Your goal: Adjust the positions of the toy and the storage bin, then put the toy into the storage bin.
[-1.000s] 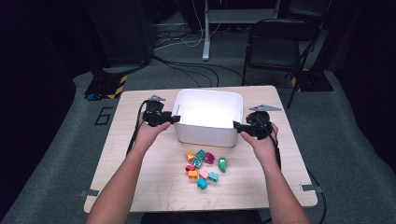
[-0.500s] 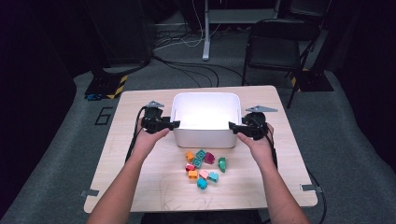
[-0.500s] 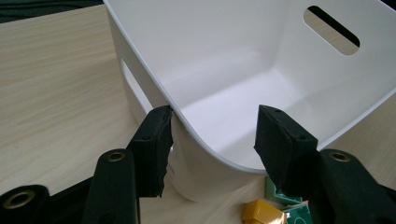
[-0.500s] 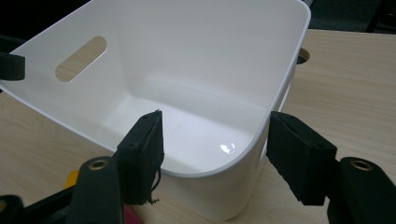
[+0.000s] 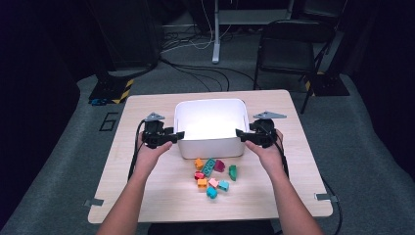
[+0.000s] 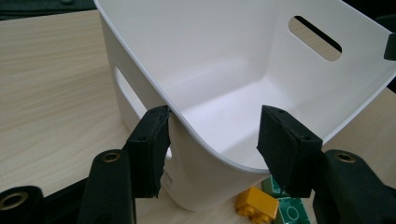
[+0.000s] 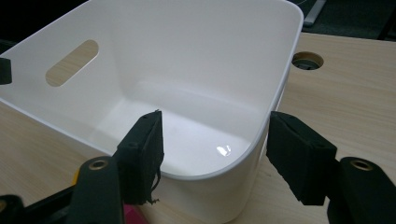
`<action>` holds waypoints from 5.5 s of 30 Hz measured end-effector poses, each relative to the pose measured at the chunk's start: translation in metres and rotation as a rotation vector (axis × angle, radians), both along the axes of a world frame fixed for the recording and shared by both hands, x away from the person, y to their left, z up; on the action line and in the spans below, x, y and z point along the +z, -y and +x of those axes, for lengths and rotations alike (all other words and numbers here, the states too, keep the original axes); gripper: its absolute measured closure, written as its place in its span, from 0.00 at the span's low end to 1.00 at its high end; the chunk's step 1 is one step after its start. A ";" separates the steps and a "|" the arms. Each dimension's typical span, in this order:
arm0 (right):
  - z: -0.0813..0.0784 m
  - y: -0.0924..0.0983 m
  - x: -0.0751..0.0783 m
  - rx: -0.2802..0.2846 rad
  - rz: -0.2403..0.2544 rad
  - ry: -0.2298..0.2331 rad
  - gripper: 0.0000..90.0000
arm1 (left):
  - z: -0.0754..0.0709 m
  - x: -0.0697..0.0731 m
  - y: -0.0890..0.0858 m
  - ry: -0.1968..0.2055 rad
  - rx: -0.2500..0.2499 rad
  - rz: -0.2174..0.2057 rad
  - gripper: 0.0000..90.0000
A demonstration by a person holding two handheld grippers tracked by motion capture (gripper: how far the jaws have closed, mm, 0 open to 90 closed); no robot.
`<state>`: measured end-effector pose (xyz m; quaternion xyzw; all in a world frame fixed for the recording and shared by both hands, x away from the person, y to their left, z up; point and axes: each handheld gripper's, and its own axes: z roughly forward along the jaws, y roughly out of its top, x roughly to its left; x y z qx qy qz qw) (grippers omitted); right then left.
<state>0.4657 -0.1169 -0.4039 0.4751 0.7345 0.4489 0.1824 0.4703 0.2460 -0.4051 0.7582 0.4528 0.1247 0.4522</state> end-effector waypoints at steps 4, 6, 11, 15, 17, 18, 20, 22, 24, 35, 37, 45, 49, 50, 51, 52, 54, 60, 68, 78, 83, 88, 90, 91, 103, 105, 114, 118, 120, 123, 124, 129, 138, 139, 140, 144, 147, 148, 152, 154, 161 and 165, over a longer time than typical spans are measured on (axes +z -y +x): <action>-0.003 0.000 0.003 -0.014 -0.019 0.023 0.41 | -0.003 0.003 -0.004 0.025 0.016 -0.011 0.50; -0.008 0.001 0.011 -0.021 -0.047 0.039 0.41 | -0.005 0.008 -0.010 0.039 0.034 -0.046 0.50; -0.017 0.002 0.025 -0.025 -0.062 0.063 0.43 | -0.011 0.018 -0.013 0.050 0.031 -0.022 0.50; -0.031 0.001 0.032 -0.027 -0.083 0.070 0.44 | -0.023 0.028 -0.023 0.051 0.047 0.012 0.50; -0.034 0.000 0.032 -0.030 -0.084 0.071 0.44 | -0.025 0.029 -0.025 0.060 0.046 0.010 0.50; -0.041 -0.003 0.031 -0.030 -0.092 0.081 0.44 | -0.028 0.031 -0.027 0.066 0.048 0.008 0.50; -0.049 -0.006 0.029 -0.025 -0.101 0.096 0.44 | -0.031 0.034 -0.032 0.082 0.044 0.006 0.50; -0.052 -0.006 0.028 -0.023 -0.110 0.100 0.44 | -0.033 0.035 -0.035 0.092 0.042 0.003 0.50; -0.059 -0.005 0.022 -0.025 -0.128 0.105 0.45 | -0.034 0.037 -0.037 0.100 0.038 0.014 0.50; -0.067 0.008 -0.006 -0.024 -0.093 0.095 0.46 | -0.029 0.034 -0.040 0.088 0.052 0.013 0.50; -0.066 0.009 -0.009 -0.024 -0.089 0.091 0.46 | -0.028 0.033 -0.041 0.082 0.051 0.016 0.49; -0.061 0.008 -0.036 -0.018 -0.090 0.060 0.46 | -0.028 0.027 -0.049 0.090 0.095 0.034 0.49; -0.065 0.006 -0.050 -0.010 -0.108 0.039 0.46 | -0.026 0.029 -0.049 0.100 0.094 0.029 0.49; -0.067 0.004 -0.058 -0.006 -0.104 0.022 0.46 | -0.025 0.028 -0.048 0.098 0.091 0.027 0.49; -0.067 0.003 -0.061 -0.005 -0.100 0.017 0.46 | -0.025 0.028 -0.048 0.092 0.083 0.035 0.49; -0.068 0.001 -0.063 -0.004 -0.100 0.018 0.46 | -0.024 0.027 -0.047 0.089 0.082 0.039 0.49; -0.069 -0.004 -0.066 0.003 -0.114 0.019 0.46 | -0.023 0.027 -0.046 0.083 0.073 0.042 0.49; -0.075 -0.015 -0.080 0.052 -0.158 -0.013 0.46 | -0.020 0.032 -0.045 0.097 0.068 0.026 0.48; -0.077 -0.032 -0.089 0.057 -0.163 -0.035 0.44 | -0.022 0.036 -0.055 0.088 0.101 -0.004 0.48; -0.075 -0.046 -0.099 0.060 -0.195 -0.061 0.44 | -0.022 0.034 -0.052 0.090 0.097 0.003 0.47; -0.073 -0.049 -0.102 0.068 -0.210 -0.087 0.48 | -0.021 0.033 -0.051 0.087 0.090 0.017 0.47; -0.069 -0.049 -0.106 0.077 -0.226 -0.091 0.55 | -0.022 0.032 -0.051 0.086 0.092 0.015 0.47; -0.068 -0.050 -0.106 0.075 -0.227 -0.091 0.58 | -0.023 0.032 -0.052 0.088 0.090 0.019 0.47; -0.067 -0.050 -0.106 0.078 -0.229 -0.091 0.60 | -0.023 0.032 -0.052 0.088 0.091 0.017 0.47; -0.065 -0.049 -0.106 0.104 -0.238 -0.089 0.62 | -0.023 0.029 -0.052 0.082 0.098 0.023 0.47; -0.065 -0.048 -0.106 0.108 -0.241 -0.086 0.63 | -0.022 0.028 -0.051 0.080 0.099 0.022 0.47; -0.065 -0.044 -0.105 0.103 -0.244 -0.093 0.73 | -0.020 0.027 -0.051 0.077 0.099 0.015 0.47; -0.066 -0.043 -0.105 0.106 -0.243 -0.095 0.73 | -0.019 0.026 -0.051 0.074 0.093 0.023 0.47; -0.066 -0.042 -0.105 0.108 -0.243 -0.098 0.73 | -0.018 0.025 -0.050 0.074 0.094 0.023 0.47; -0.065 -0.041 -0.104 0.105 -0.238 -0.100 0.73 | -0.017 0.025 -0.050 0.063 0.096 0.022 0.47; -0.065 -0.039 -0.104 0.100 -0.234 -0.095 0.73 | -0.016 0.024 -0.050 0.071 0.095 0.023 0.47; -0.065 -0.036 -0.100 0.101 -0.223 -0.098 0.73 | -0.016 0.024 -0.050 0.068 0.093 0.024 0.47; -0.070 -0.030 -0.082 0.139 -0.214 -0.102 0.73 | -0.014 0.022 -0.049 0.060 0.095 0.033 0.47; -0.071 -0.028 -0.079 0.155 -0.218 -0.090 0.73 | -0.014 0.022 -0.050 0.063 0.099 0.032 0.47; -0.073 -0.029 -0.075 0.149 -0.210 -0.094 0.73 | -0.014 0.023 -0.050 0.066 0.102 0.032 0.47; -0.075 -0.029 -0.057 0.181 -0.198 -0.071 0.73 | -0.015 0.025 -0.053 0.070 0.112 0.027 0.49; -0.076 -0.030 -0.051 0.200 -0.210 -0.067 0.73 | -0.015 0.026 -0.056 0.082 0.119 0.026 0.50; -0.078 -0.031 -0.048 0.201 -0.210 -0.072 0.73 | -0.015 0.027 -0.056 0.082 0.120 0.029 0.50; -0.079 -0.032 -0.039 0.227 -0.208 -0.068 0.73 | -0.014 0.025 -0.056 0.082 0.124 0.045 0.51; -0.080 -0.033 -0.031 0.245 -0.200 -0.067 0.73 | -0.013 0.023 -0.054 0.084 0.116 0.057 0.52; -0.078 -0.034 -0.014 0.271 -0.193 -0.081 0.73 | -0.013 0.023 -0.050 0.101 0.084 0.077 0.59; -0.076 -0.033 -0.005 0.276 -0.187 -0.084 0.73 | -0.014 0.024 -0.049 0.108 0.067 0.090 0.61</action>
